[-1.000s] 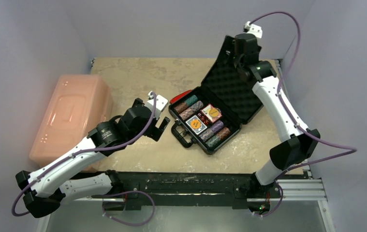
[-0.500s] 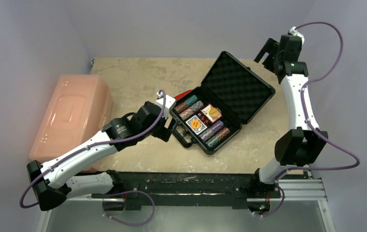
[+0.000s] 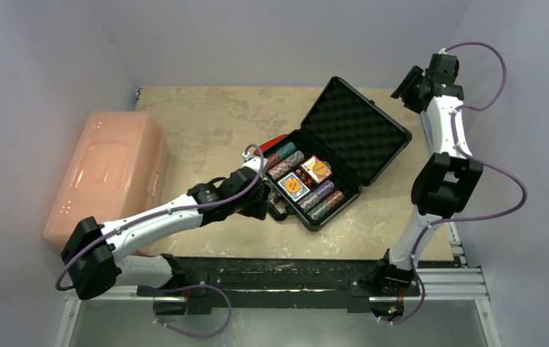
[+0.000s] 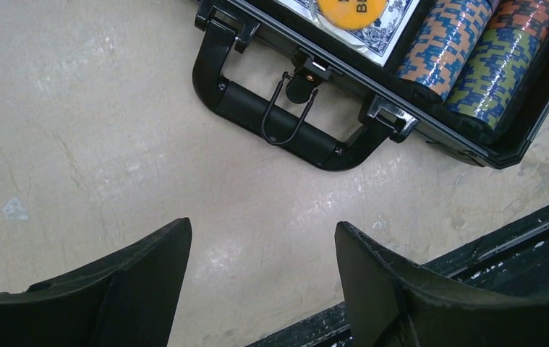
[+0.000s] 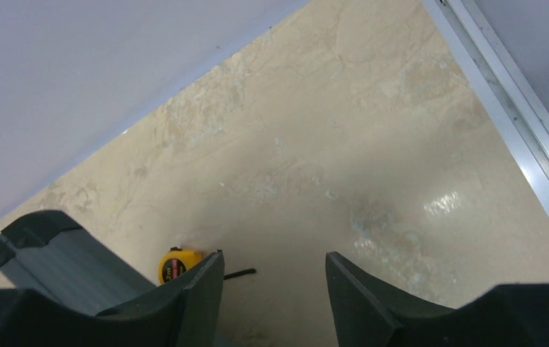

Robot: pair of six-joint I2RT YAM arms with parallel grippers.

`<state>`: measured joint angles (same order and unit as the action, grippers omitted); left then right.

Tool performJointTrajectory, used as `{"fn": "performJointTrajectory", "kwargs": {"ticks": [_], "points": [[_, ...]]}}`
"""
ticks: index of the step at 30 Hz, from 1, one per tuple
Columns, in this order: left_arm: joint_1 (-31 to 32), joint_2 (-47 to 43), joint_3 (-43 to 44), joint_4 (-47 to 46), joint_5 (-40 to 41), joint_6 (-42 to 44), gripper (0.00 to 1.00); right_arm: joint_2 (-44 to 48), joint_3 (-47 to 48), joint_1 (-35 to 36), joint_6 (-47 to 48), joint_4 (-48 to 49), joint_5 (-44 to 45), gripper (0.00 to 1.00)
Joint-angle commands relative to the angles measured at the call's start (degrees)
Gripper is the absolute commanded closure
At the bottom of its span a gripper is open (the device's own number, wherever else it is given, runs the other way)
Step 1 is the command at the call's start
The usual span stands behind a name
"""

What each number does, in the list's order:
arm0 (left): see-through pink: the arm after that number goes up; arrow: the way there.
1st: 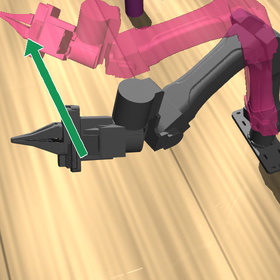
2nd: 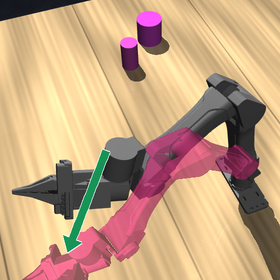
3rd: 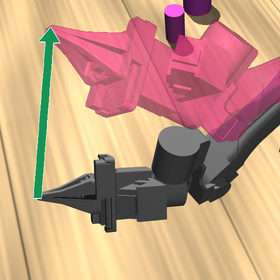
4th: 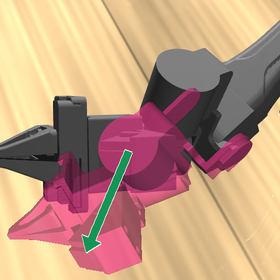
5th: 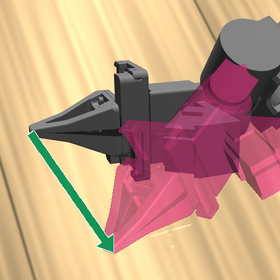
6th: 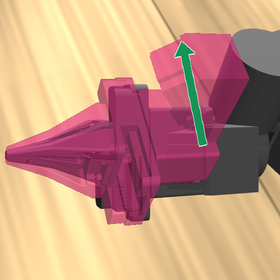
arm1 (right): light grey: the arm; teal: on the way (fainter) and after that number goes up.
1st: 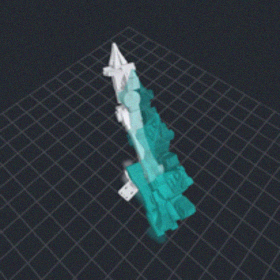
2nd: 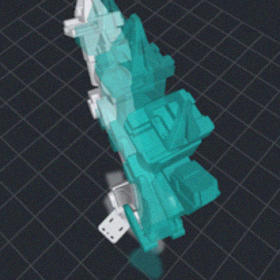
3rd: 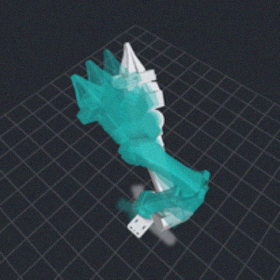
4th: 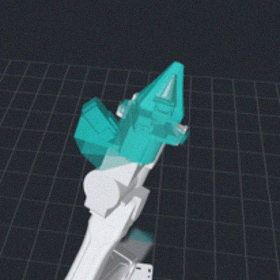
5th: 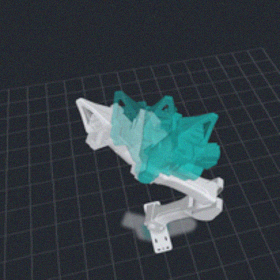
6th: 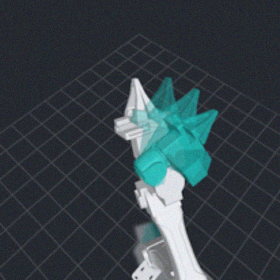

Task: Pack up texas hold em set

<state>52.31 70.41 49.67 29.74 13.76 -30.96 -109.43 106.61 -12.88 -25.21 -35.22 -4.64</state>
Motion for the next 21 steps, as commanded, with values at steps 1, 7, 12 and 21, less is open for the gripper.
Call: {"fn": "performJointTrajectory", "kwargs": {"ticks": [1, 7, 12, 21], "points": [[-0.62, 2.78, -0.53, -6.19, -1.8, -3.11, 0.28, -3.59, 7.13, -0.38, 2.34, -1.22, -5.06, 0.46], [-1.26, 6.4, -1.43, -8.43, -2.87, -4.13, 0.3, -7.43, 7.51, -0.42, 4.42, -1.86, -10.74, 0.65], [-1.41, 8.77, -2.28, -10.47, -3.72, -4.74, 0.32, -8.48, 5.92, -0.41, 5.05, -1.86, -13.09, 0.73], [-1.4, 11.27, -5.03, -15.1, -5.12, -7.48, 0.33, -7.98, 4.39, 1.6, 8.2, -3.33, -18.87, 0.74]]}}
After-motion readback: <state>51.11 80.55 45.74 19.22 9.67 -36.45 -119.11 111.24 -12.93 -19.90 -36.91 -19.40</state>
